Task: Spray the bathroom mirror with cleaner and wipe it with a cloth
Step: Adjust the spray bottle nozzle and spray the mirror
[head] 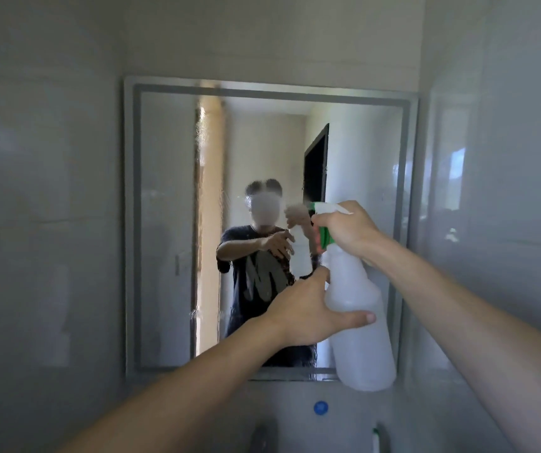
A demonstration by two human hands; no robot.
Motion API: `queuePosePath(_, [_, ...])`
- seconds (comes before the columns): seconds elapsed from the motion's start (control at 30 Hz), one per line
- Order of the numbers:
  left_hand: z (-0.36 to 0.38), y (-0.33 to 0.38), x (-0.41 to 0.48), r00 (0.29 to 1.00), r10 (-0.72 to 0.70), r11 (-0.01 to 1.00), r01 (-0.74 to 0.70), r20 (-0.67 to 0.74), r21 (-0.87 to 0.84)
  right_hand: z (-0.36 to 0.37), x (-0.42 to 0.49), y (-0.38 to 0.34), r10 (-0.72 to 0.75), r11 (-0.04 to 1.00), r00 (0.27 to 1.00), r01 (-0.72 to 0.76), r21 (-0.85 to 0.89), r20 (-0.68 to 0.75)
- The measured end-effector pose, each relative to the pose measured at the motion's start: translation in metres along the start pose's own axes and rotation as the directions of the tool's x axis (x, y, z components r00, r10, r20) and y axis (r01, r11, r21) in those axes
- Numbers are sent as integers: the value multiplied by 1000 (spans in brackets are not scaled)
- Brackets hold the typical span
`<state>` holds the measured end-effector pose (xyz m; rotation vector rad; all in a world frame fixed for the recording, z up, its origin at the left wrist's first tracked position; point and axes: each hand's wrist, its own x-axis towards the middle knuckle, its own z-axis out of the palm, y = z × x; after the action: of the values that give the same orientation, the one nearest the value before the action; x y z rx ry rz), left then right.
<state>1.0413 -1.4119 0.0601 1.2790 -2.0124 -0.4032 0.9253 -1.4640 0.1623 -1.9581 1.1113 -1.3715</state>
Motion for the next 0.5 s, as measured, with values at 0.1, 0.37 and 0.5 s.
queuePosePath(0.1, [14, -8, -3, 997, -21, 999, 25, 72, -47, 0, -6, 24, 82, 995, 995, -78, 69, -61])
queuePosePath(0.37, [54, -33, -13, 979, -85, 996, 88, 184, -7, 7, -26, 92, 181, 981, 981, -176, 77, -74])
queuePosePath(0.5, [74, -47, -19, 973, -101, 995, 94, 208, 44, 12, -45, 115, 190, 981, 976, -184, 60, -103])
